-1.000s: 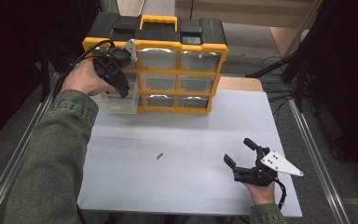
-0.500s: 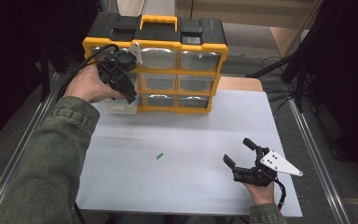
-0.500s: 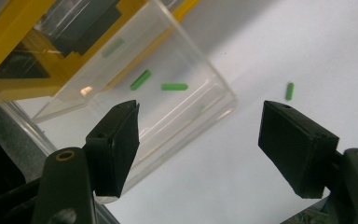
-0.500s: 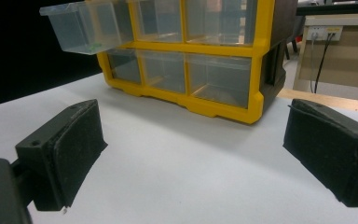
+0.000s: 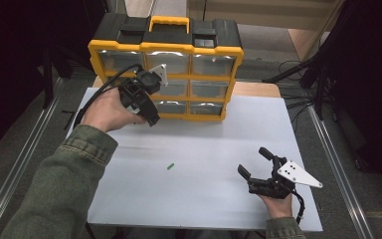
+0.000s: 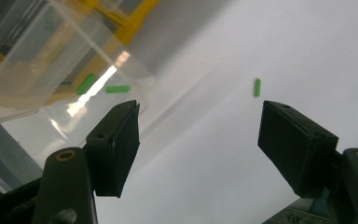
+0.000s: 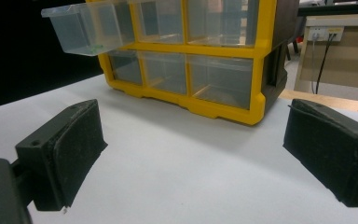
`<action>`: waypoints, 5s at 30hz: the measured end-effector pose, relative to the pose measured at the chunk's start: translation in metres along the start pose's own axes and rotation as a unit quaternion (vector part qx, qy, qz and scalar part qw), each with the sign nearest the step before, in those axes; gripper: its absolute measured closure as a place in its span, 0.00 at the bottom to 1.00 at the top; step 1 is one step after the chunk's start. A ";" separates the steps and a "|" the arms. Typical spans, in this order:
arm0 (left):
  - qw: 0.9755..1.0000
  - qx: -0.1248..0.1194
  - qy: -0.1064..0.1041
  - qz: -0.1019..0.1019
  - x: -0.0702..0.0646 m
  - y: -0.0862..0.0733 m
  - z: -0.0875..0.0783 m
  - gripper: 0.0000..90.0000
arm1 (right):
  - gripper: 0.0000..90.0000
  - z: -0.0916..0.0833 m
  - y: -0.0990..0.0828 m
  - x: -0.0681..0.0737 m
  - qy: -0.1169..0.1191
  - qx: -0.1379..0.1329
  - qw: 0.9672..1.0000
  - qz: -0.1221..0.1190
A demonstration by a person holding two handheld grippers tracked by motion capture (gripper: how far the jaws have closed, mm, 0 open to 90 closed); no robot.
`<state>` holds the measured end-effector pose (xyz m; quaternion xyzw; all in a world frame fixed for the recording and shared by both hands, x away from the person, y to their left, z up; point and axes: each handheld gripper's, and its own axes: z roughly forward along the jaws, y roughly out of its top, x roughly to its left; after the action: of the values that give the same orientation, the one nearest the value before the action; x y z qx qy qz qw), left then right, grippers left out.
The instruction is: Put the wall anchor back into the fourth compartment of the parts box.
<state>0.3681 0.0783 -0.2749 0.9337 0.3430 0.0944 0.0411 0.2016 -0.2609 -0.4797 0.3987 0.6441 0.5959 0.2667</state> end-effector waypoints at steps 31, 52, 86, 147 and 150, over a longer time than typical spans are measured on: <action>0.998 0.045 -0.041 0.033 -0.054 -0.001 0.107 0.32 | 0.06 0.001 0.000 0.001 0.003 0.003 1.000 -0.001; 0.996 0.058 -0.055 0.028 -0.067 -0.005 0.160 0.36 | 0.06 0.001 0.000 0.001 0.004 0.005 1.000 -0.003; 0.993 0.077 -0.064 0.065 -0.073 -0.005 0.186 0.89 | 0.06 0.001 0.000 0.000 0.004 0.003 1.000 -0.003; 1.000 -0.004 0.006 -0.003 0.045 0.001 -0.017 0.93 | 0.06 0.000 0.001 -0.001 0.004 -0.002 1.000 0.004; 1.000 0.002 0.015 -0.012 0.055 0.003 -0.011 0.93 | 0.06 0.000 0.001 -0.001 0.003 -0.003 1.000 0.003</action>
<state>0.4088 0.1115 -0.2557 0.9281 0.3549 0.1070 0.0354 0.2026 -0.2621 -0.4786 0.3976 0.6424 0.5996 0.2640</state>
